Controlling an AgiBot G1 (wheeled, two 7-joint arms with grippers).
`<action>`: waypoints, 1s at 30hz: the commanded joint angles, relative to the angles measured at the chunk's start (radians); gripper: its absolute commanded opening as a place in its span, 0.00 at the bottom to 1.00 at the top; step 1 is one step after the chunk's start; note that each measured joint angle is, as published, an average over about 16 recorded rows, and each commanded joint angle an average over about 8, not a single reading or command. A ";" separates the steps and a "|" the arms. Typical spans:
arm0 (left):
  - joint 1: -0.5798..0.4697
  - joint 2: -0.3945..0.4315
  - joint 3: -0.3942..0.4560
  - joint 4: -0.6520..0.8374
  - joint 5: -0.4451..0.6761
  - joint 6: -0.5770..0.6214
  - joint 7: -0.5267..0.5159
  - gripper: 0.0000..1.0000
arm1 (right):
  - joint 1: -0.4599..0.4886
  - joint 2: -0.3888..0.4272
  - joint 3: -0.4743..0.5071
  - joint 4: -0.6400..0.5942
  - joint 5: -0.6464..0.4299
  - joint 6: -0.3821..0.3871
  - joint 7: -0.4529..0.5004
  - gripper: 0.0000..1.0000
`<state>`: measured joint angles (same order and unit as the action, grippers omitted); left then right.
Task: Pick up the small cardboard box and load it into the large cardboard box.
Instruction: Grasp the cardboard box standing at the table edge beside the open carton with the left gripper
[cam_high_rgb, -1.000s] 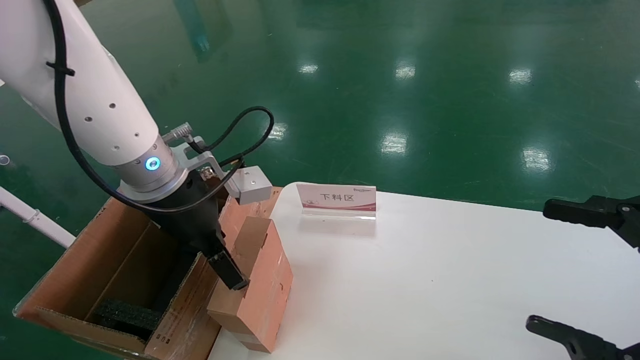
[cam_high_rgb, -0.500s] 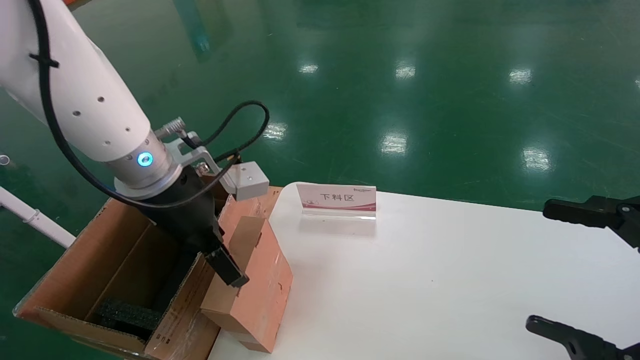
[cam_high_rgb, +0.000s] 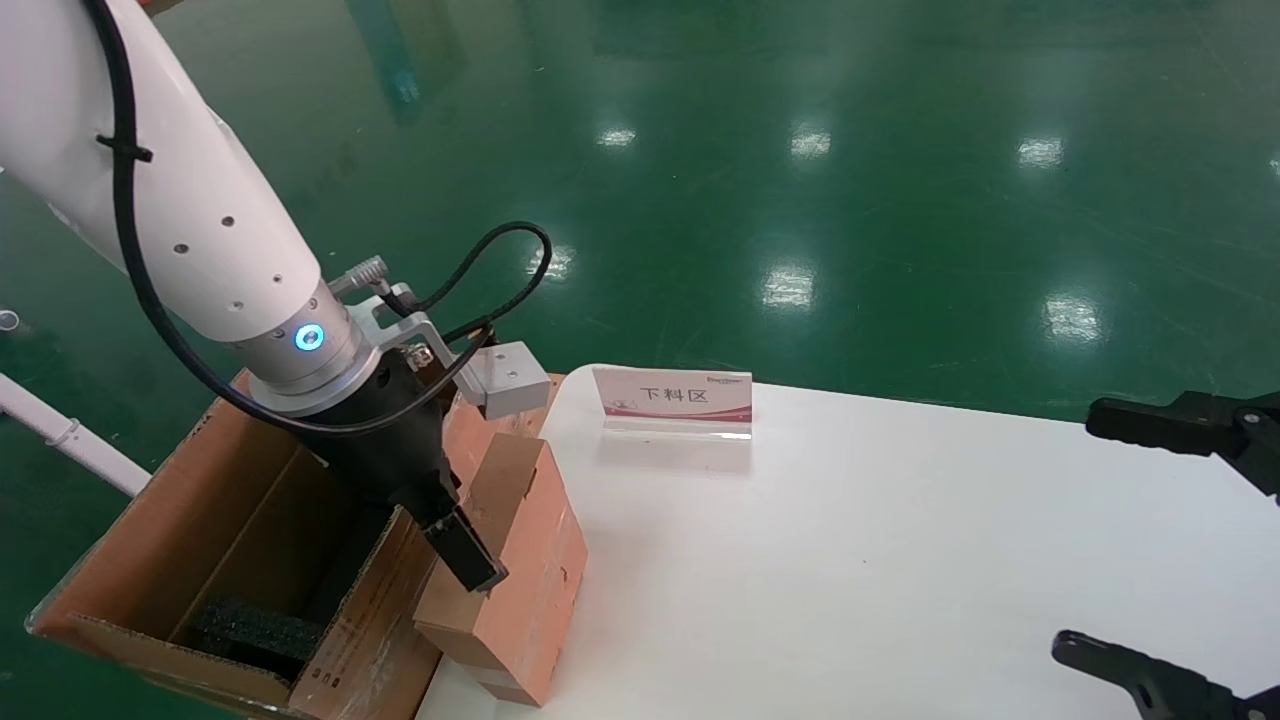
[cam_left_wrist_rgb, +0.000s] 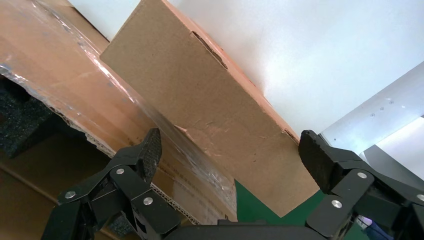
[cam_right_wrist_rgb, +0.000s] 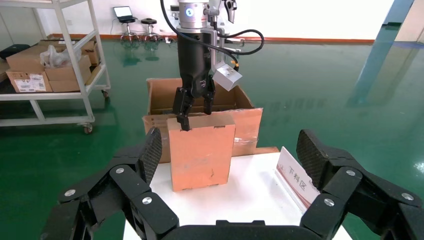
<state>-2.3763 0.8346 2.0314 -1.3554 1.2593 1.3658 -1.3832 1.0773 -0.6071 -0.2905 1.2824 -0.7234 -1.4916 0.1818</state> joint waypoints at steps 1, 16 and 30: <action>-0.002 -0.002 0.000 0.000 0.001 0.000 -0.001 1.00 | 0.000 0.000 0.000 0.000 0.000 0.000 0.000 1.00; -0.016 -0.001 -0.005 0.000 -0.001 0.002 -0.006 1.00 | 0.000 0.000 -0.001 0.000 0.001 0.000 -0.001 1.00; 0.019 0.003 0.007 0.002 0.008 -0.018 -0.014 1.00 | 0.000 0.001 -0.002 0.000 0.001 0.001 -0.001 1.00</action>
<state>-2.3551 0.8383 2.0393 -1.3536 1.2693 1.3468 -1.3978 1.0777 -0.6063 -0.2924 1.2823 -0.7221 -1.4908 0.1808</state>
